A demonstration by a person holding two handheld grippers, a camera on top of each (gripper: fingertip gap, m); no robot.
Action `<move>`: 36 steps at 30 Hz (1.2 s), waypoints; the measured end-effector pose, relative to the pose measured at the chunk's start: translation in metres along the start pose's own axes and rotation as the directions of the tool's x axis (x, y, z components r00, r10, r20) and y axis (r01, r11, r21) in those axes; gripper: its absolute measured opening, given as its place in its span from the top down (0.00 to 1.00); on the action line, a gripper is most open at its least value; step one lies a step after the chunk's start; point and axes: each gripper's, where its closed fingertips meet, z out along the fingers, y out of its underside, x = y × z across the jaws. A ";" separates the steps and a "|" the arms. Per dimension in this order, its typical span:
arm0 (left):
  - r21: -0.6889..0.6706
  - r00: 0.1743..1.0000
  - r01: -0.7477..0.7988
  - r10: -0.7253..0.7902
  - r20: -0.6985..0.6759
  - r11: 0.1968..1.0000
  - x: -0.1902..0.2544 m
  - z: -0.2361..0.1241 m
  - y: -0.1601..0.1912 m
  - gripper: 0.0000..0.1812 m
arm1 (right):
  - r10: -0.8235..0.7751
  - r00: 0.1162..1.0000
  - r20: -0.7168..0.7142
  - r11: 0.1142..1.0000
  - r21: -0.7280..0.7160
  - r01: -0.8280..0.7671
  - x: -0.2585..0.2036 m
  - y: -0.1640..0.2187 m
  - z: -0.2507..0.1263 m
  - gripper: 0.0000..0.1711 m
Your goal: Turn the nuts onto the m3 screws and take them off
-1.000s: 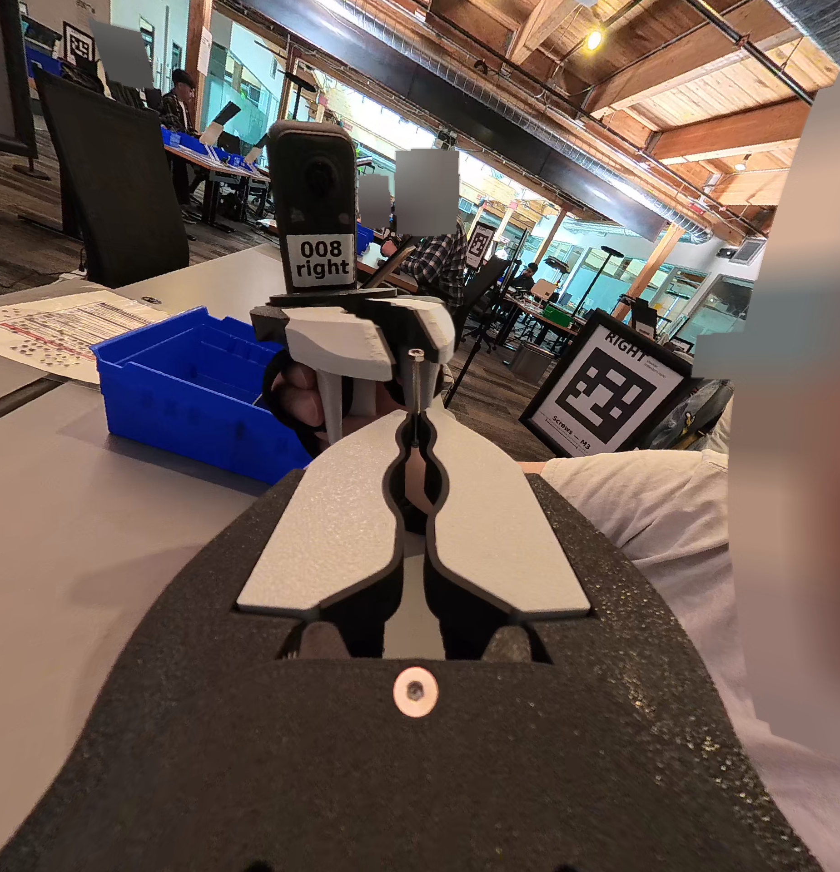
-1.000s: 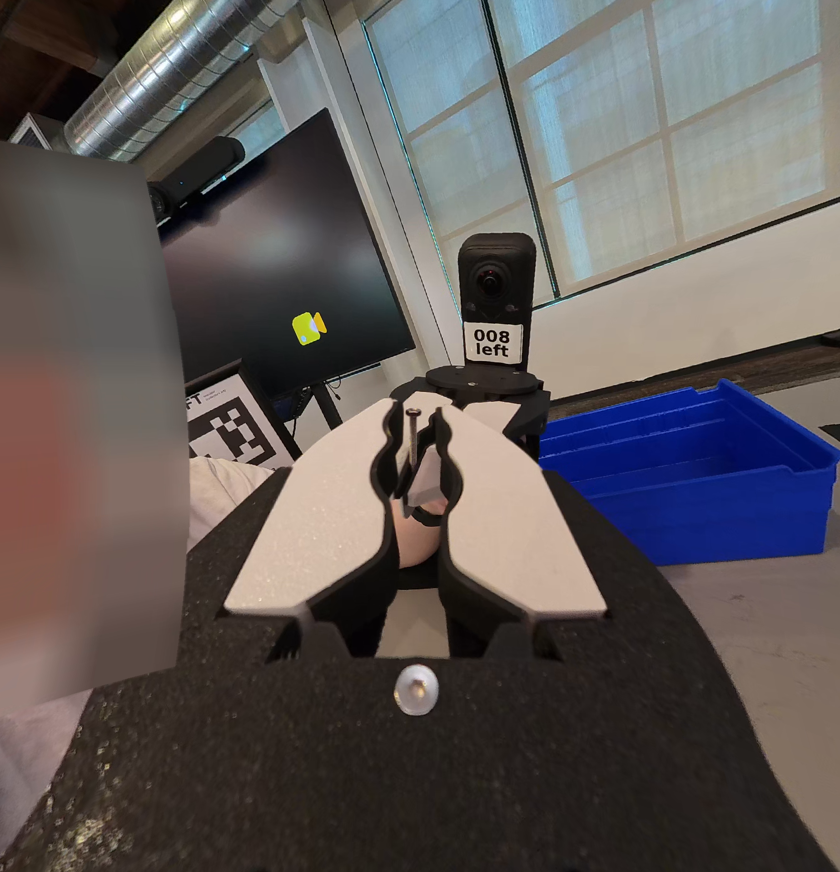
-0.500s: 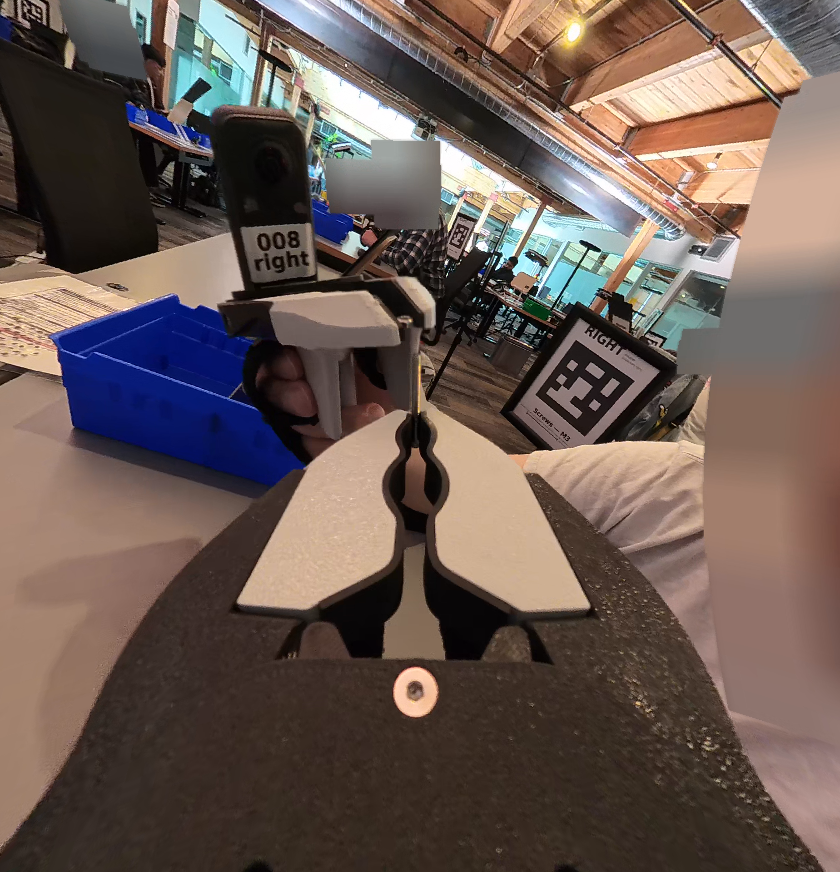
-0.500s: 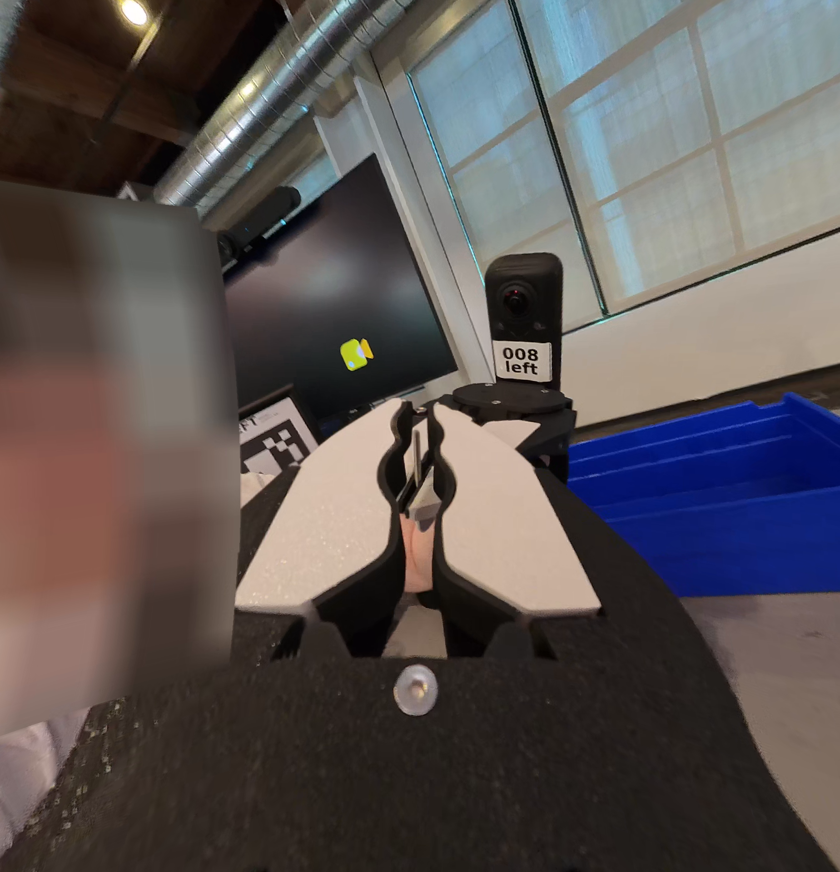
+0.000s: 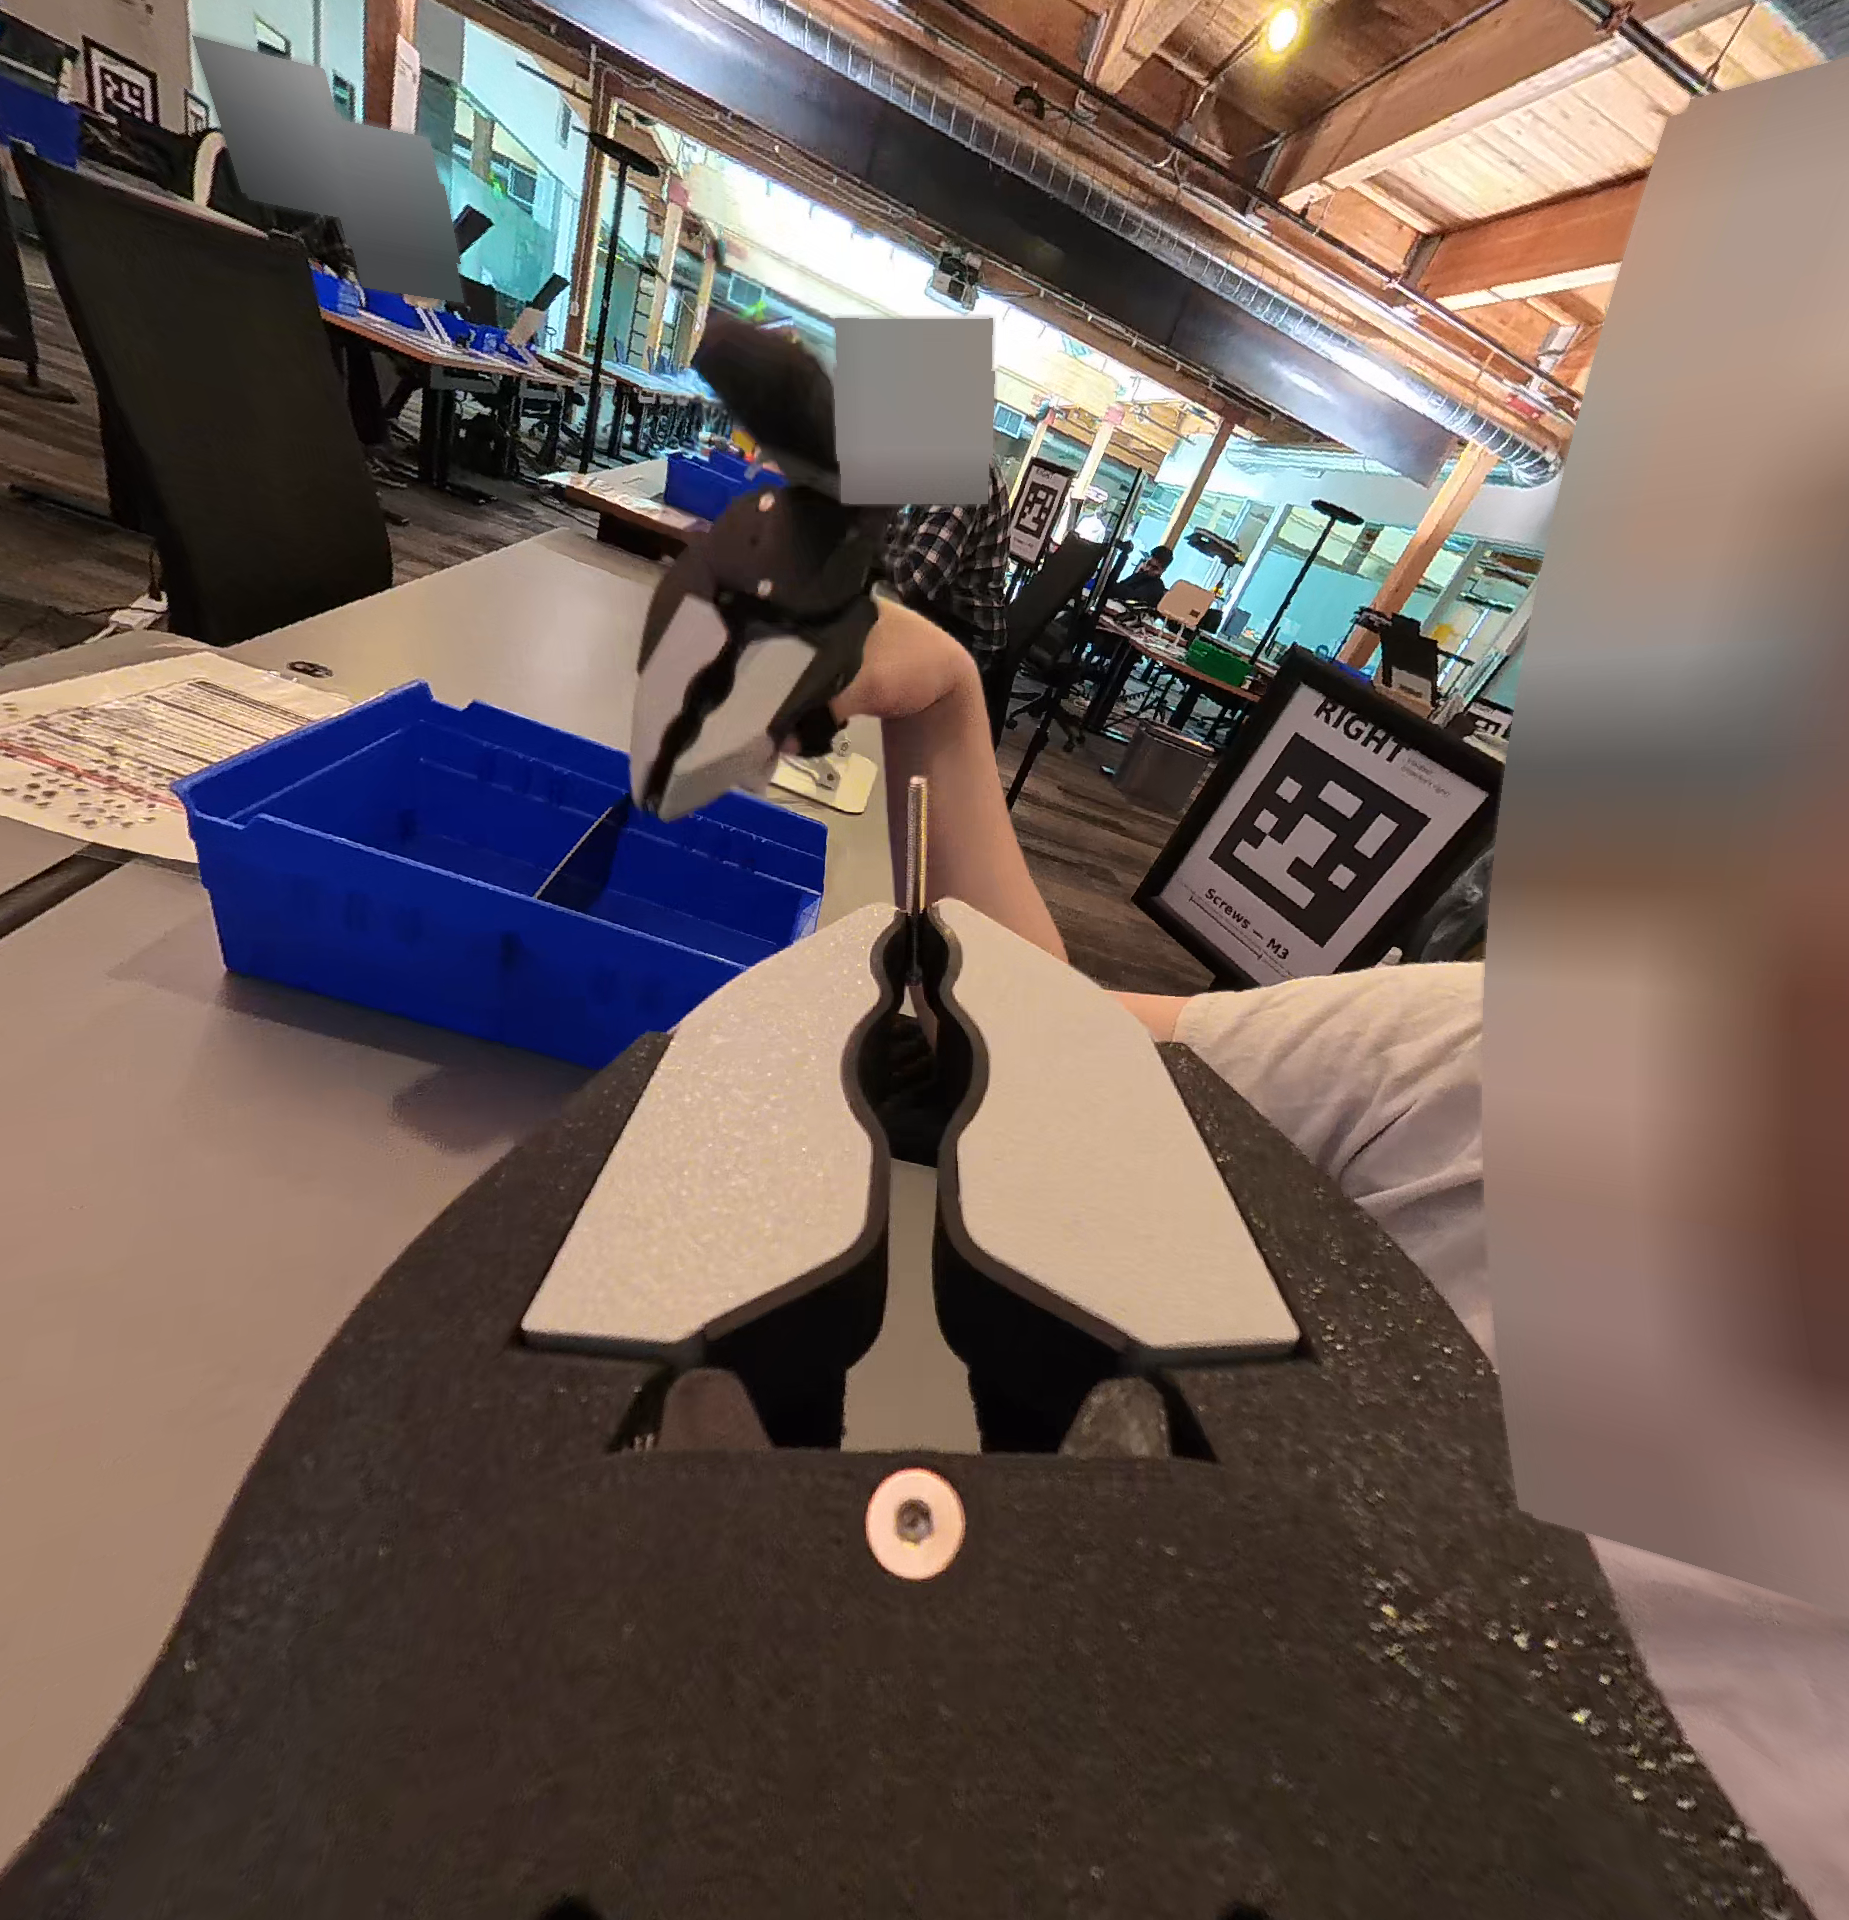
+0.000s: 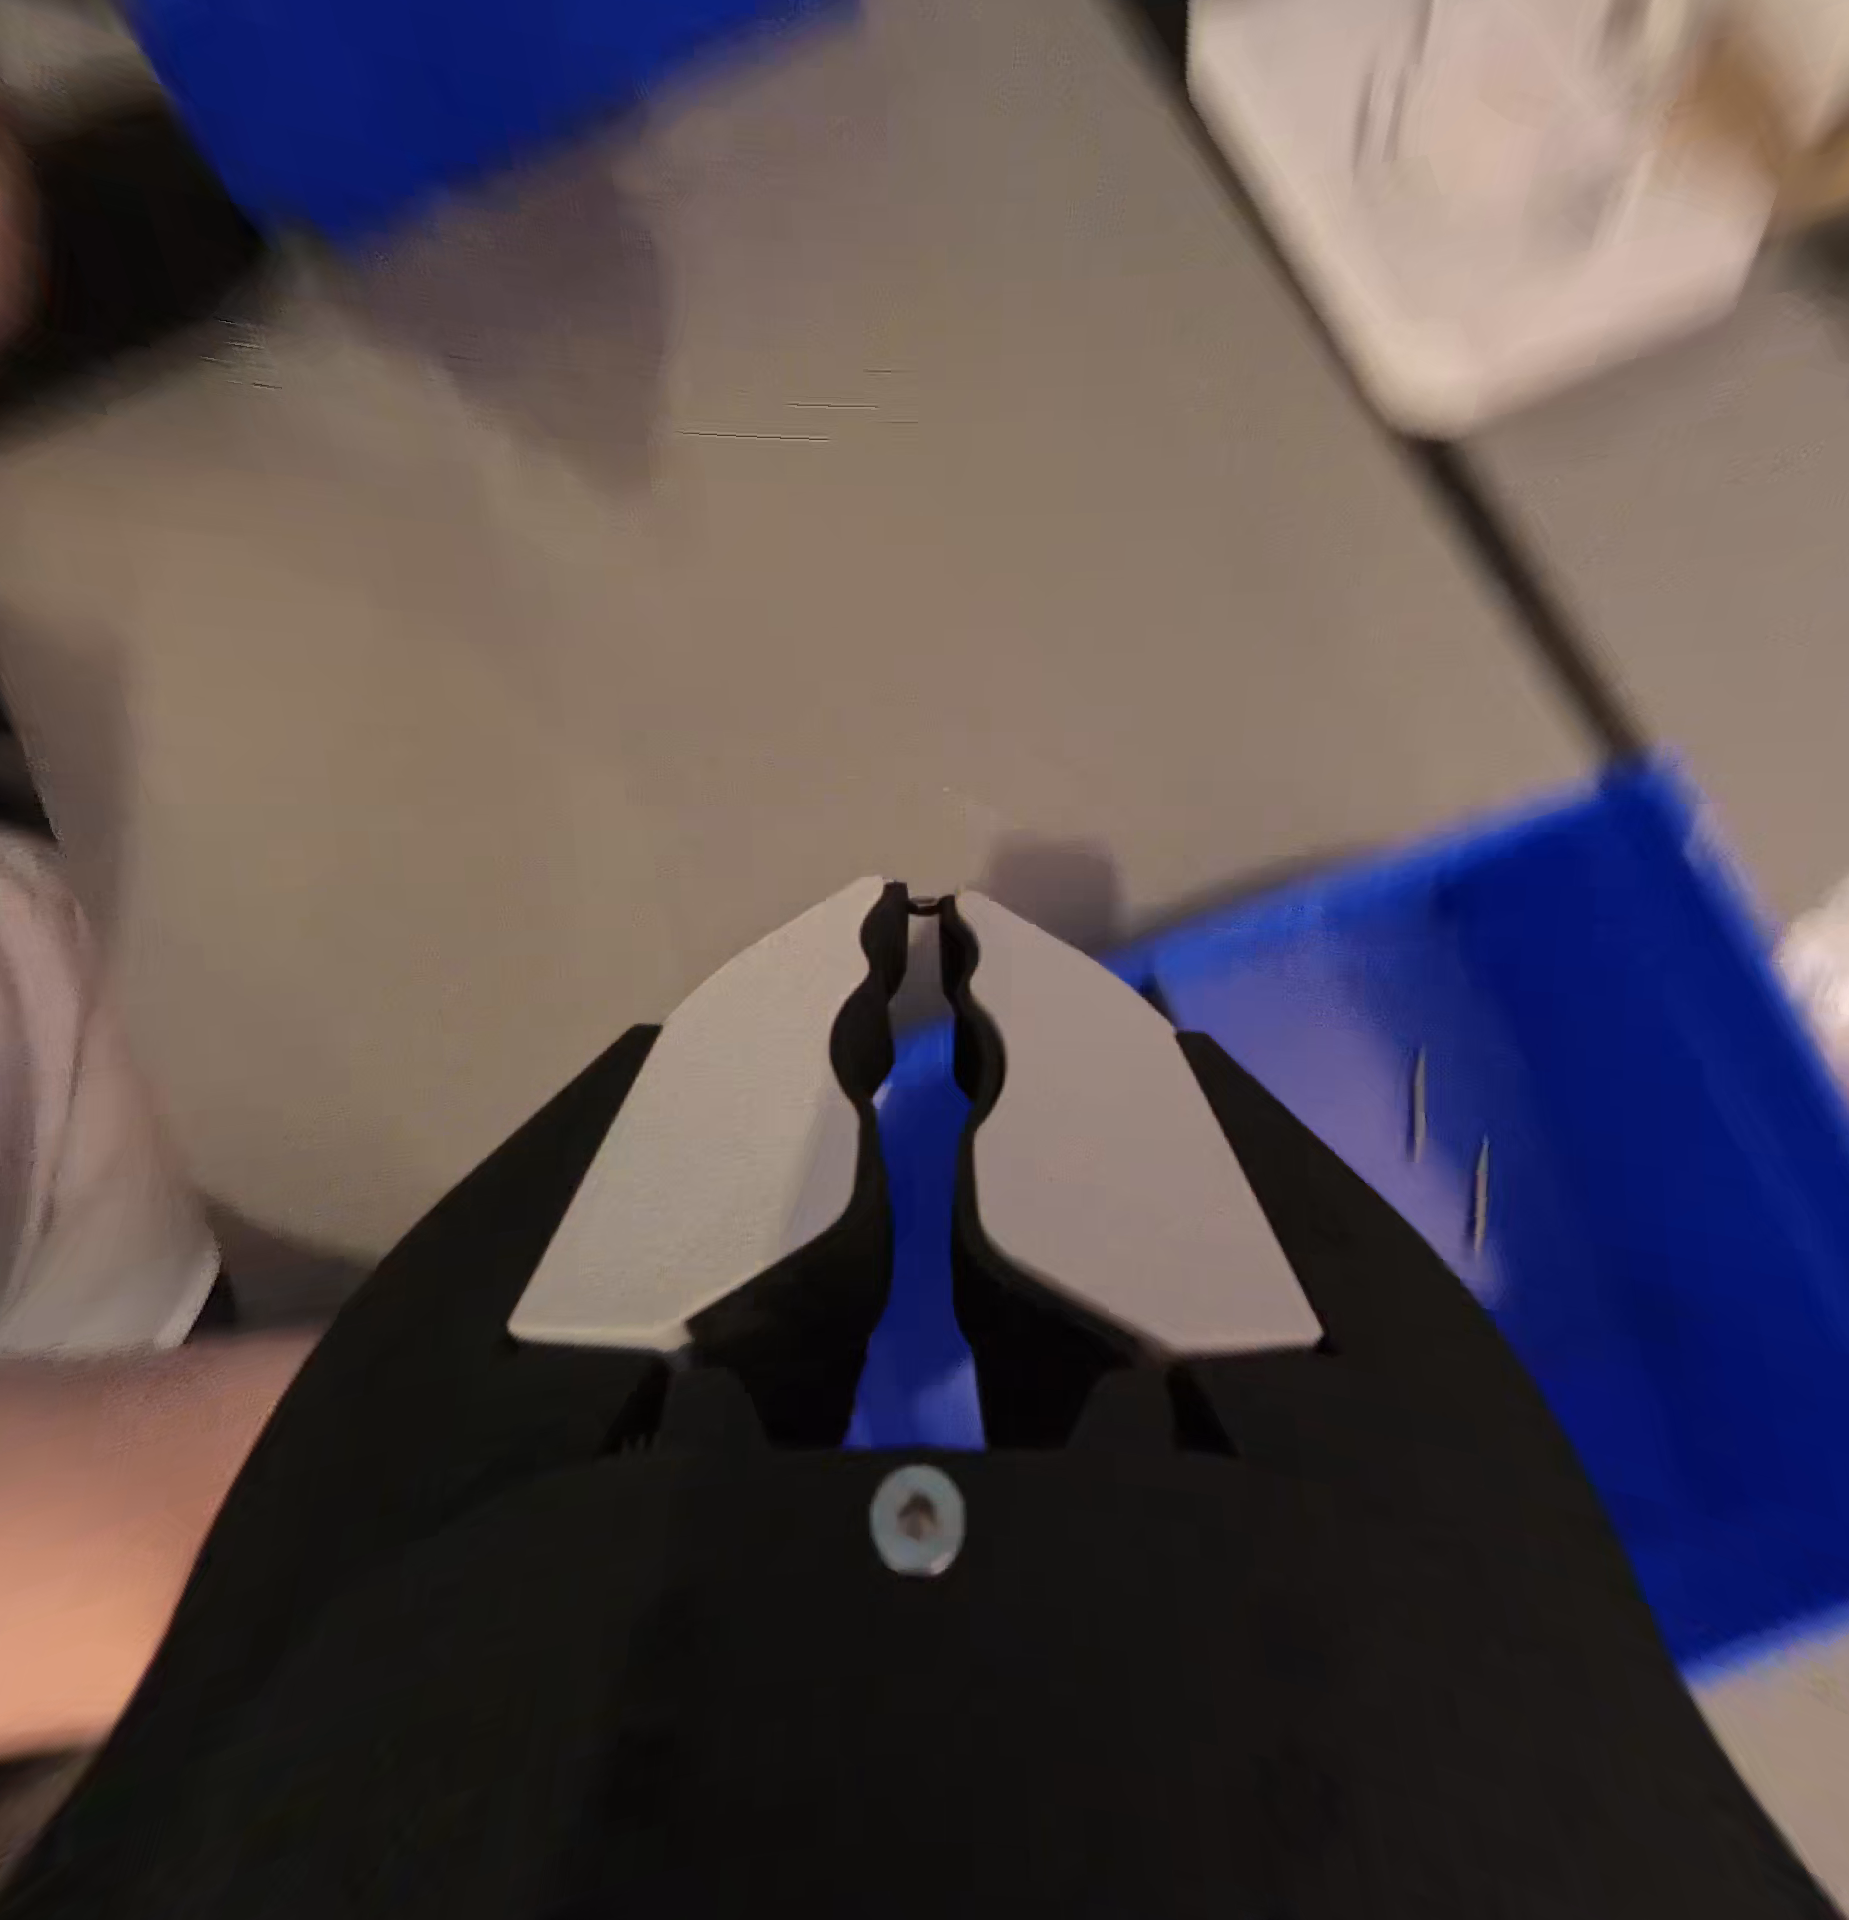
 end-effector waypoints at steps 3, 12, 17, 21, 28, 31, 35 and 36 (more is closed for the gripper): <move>-0.004 1.000 0.003 -0.003 -0.003 1.000 0.000 0.001 0.001 0.99 | 0.177 0.984 0.033 0.927 -0.342 -0.156 0.010 0.085 0.015 0.97; -0.010 1.000 0.009 -0.009 0.000 1.000 -0.002 0.002 0.003 0.99 | 0.431 0.902 0.036 0.722 -0.614 -0.320 0.039 0.158 0.060 0.96; -0.011 1.000 0.019 -0.019 0.001 1.000 -0.004 0.003 0.005 0.99 | 0.433 0.901 0.036 0.730 -0.600 -0.327 0.041 0.161 0.058 0.96; -0.015 1.000 0.015 -0.015 0.001 1.000 -0.004 0.004 0.006 0.99 | 0.453 0.890 0.047 0.730 -0.593 -0.340 0.040 0.162 0.058 0.95; -0.009 1.000 0.010 -0.010 0.003 1.000 -0.003 0.002 0.004 0.99 | 0.473 0.877 0.082 0.745 -0.568 -0.349 0.036 0.159 0.054 0.91; -0.012 1.000 -0.008 0.009 0.029 1.000 -0.005 0.001 0.003 0.99 | 0.424 0.902 0.081 0.804 -0.493 -0.334 0.036 0.141 0.043 0.92; -0.046 0.993 -0.070 0.075 0.096 0.996 -0.012 0.003 0.007 0.99 | 0.217 0.976 0.017 0.922 -0.333 -0.199 0.028 0.091 0.019 0.90; -0.048 0.992 -0.077 0.081 0.097 0.996 -0.012 0.003 0.007 0.99 | 0.142 0.990 -0.024 0.947 -0.289 -0.143 0.027 0.075 0.013 0.90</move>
